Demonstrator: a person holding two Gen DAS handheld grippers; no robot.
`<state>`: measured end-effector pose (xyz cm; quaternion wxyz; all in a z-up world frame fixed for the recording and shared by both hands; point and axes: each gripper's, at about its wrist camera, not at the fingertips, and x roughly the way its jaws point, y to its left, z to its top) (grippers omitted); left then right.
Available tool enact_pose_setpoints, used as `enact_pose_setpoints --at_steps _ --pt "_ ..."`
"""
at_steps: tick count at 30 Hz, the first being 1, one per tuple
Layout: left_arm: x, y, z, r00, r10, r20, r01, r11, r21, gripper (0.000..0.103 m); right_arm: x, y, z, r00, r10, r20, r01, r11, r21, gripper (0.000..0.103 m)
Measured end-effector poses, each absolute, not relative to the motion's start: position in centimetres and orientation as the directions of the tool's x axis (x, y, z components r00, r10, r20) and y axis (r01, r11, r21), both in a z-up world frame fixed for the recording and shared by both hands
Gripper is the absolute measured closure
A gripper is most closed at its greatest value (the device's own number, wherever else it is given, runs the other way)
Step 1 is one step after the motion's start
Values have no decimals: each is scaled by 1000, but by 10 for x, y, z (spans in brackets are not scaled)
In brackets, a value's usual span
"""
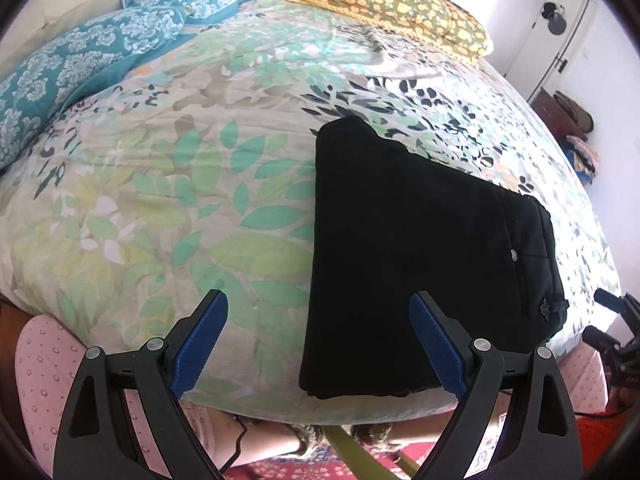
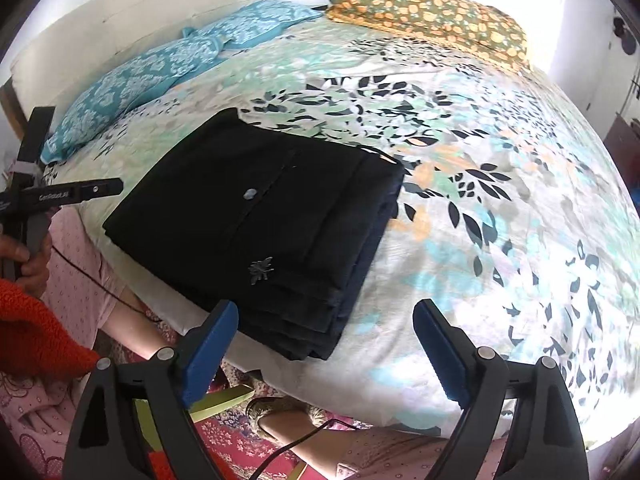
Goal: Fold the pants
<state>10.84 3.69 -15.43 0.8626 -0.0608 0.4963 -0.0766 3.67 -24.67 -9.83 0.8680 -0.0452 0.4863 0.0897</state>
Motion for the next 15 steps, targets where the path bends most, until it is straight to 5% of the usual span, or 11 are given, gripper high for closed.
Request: enact_pose_setpoints --at_steps 15 --pt "107 44 -154 503 -170 -848 42 984 -172 10 36 -249 -105 512 121 -850 -175 984 35 14"
